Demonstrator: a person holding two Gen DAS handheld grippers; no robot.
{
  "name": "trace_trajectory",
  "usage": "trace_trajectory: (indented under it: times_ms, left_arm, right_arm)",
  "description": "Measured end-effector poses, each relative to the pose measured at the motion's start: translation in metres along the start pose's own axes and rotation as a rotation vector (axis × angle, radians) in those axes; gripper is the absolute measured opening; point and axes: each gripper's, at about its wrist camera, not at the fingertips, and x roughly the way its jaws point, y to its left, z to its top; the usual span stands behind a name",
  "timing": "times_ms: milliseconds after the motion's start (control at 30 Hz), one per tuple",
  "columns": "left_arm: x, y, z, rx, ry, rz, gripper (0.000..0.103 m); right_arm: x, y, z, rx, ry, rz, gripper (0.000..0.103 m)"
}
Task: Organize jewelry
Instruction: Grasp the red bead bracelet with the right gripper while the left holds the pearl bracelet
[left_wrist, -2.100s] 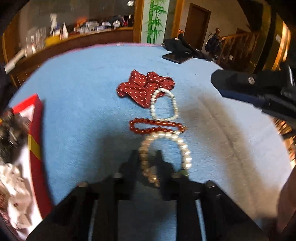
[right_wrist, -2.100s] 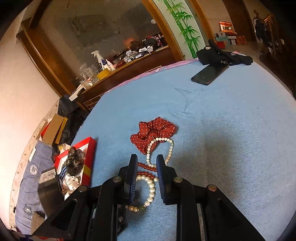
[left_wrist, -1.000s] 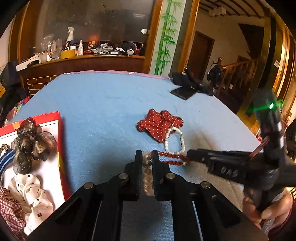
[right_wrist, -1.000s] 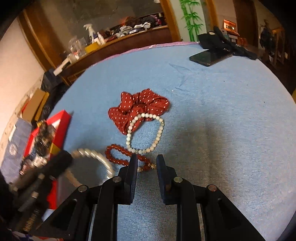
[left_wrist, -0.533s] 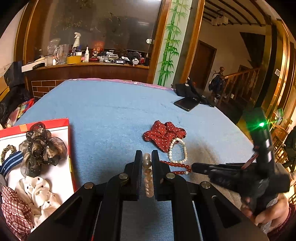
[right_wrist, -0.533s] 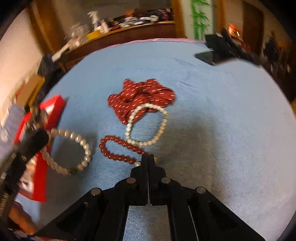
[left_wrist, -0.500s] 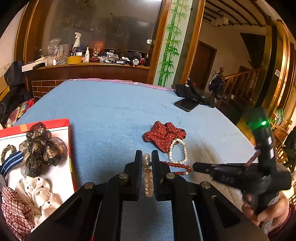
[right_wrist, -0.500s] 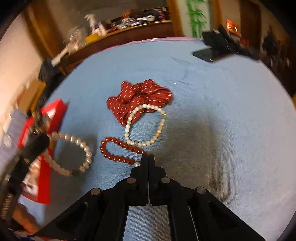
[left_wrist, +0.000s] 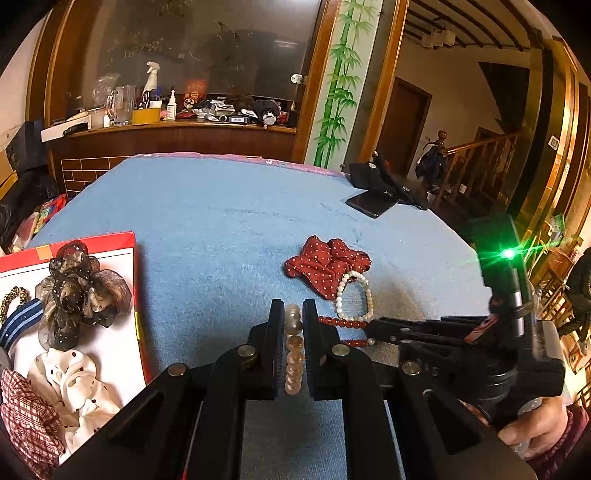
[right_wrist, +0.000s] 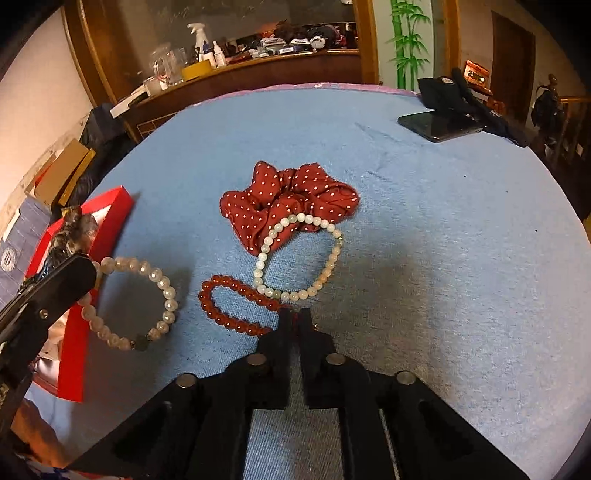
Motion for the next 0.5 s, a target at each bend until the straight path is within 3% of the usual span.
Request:
trace_trajectory:
  times_ms: [200,300,500]
  left_arm:
    - [0.000,0.000,0.000,-0.001,0.005,-0.004,0.009]
    - [0.000,0.000,0.000,0.000,0.006,-0.005,0.009]
    - [0.001,-0.001,-0.001,0.000,0.014,-0.013,0.009]
  right_arm:
    - [0.001,0.011,-0.001,-0.089,-0.001,-0.038,0.015]
    - [0.001,0.014,-0.003,-0.135,-0.005,-0.098,0.029]
    - [0.003,0.013,-0.003,-0.151,-0.018,-0.132,0.030]
